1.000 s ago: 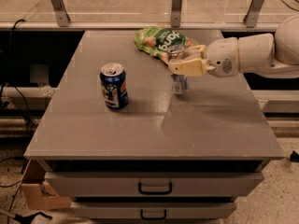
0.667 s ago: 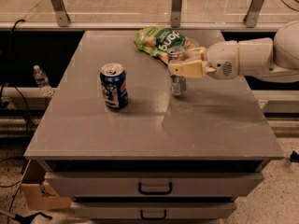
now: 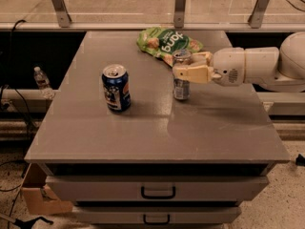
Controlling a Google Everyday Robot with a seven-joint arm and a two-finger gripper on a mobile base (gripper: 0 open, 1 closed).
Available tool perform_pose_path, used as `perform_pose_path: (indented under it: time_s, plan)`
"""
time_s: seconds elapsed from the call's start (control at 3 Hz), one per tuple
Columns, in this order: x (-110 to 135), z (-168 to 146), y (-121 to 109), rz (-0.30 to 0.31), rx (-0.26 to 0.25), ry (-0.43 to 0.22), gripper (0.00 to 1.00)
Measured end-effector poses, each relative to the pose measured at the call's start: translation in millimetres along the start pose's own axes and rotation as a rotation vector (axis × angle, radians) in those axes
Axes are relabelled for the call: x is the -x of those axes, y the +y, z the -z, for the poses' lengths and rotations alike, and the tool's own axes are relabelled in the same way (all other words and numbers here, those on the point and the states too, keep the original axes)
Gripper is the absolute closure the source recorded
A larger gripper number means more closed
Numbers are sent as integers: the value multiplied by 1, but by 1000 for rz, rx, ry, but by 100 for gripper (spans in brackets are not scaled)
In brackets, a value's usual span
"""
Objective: Place redbull can upright
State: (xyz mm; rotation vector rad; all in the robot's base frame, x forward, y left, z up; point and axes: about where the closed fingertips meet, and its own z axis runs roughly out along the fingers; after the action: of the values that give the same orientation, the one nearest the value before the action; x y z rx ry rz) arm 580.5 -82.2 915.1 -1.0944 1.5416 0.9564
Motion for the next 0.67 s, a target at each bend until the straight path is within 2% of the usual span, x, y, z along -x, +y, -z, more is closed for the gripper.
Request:
perform_pose_path:
  time_s: [0.67]
  plan:
    - [-5,5,11,22,19,-30,100]
